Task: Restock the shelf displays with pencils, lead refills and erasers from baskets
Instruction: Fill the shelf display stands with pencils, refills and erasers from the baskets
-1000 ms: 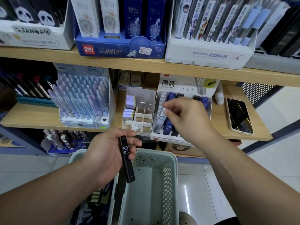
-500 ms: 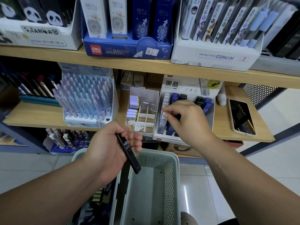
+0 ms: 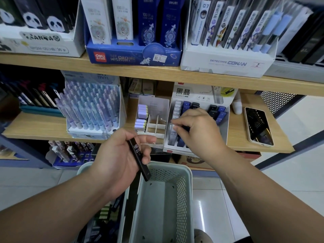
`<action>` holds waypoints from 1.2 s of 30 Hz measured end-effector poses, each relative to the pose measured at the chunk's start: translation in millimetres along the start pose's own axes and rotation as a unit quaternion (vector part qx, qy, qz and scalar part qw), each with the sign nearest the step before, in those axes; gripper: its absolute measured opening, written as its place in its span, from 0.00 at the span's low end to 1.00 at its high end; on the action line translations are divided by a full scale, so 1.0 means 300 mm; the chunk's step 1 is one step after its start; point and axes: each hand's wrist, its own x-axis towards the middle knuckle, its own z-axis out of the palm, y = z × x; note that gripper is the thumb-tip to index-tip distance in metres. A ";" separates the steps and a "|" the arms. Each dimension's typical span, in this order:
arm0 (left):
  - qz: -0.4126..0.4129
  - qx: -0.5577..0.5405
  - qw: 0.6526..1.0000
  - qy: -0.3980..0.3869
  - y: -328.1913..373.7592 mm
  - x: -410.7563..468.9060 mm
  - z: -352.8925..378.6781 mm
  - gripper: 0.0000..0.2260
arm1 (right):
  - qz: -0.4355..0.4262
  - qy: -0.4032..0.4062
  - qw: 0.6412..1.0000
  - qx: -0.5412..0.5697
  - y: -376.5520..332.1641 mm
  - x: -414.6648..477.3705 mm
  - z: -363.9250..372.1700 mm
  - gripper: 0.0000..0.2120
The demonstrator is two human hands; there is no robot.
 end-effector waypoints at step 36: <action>0.224 0.483 0.841 0.096 -0.178 0.242 0.135 0.12 | 0.248 0.166 0.932 0.205 0.314 -0.074 -0.245 0.08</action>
